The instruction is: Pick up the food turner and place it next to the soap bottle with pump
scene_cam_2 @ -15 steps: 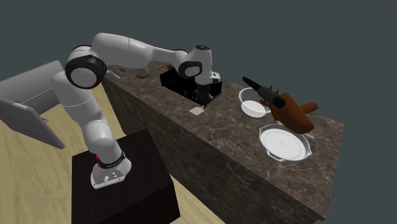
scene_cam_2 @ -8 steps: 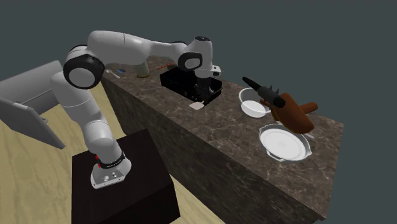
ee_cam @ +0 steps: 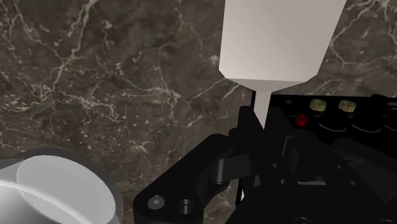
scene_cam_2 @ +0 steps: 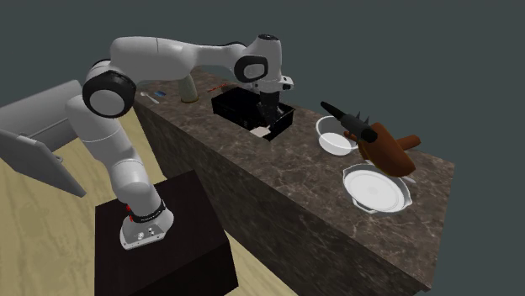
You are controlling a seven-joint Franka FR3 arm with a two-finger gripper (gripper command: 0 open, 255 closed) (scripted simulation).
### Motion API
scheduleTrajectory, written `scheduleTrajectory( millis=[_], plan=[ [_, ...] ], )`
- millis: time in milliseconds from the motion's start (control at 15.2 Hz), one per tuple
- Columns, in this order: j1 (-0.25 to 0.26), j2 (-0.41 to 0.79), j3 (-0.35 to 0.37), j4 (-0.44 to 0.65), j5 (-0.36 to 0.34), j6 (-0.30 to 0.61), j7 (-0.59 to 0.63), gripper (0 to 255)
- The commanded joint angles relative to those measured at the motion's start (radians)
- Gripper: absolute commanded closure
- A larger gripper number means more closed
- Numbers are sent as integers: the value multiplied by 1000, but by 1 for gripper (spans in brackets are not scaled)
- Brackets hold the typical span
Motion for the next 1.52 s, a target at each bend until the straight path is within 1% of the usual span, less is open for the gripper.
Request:
scheduleTrajectory(
  millis=[0, 792, 1452],
  plan=[
    [0, 2, 0, 28, 0, -27, 1, 255],
    [-2, 27, -2, 220, 5, -195, 1, 255],
    [-7, 80, -6, 426, 17, -348, -4, 255]
  ],
)
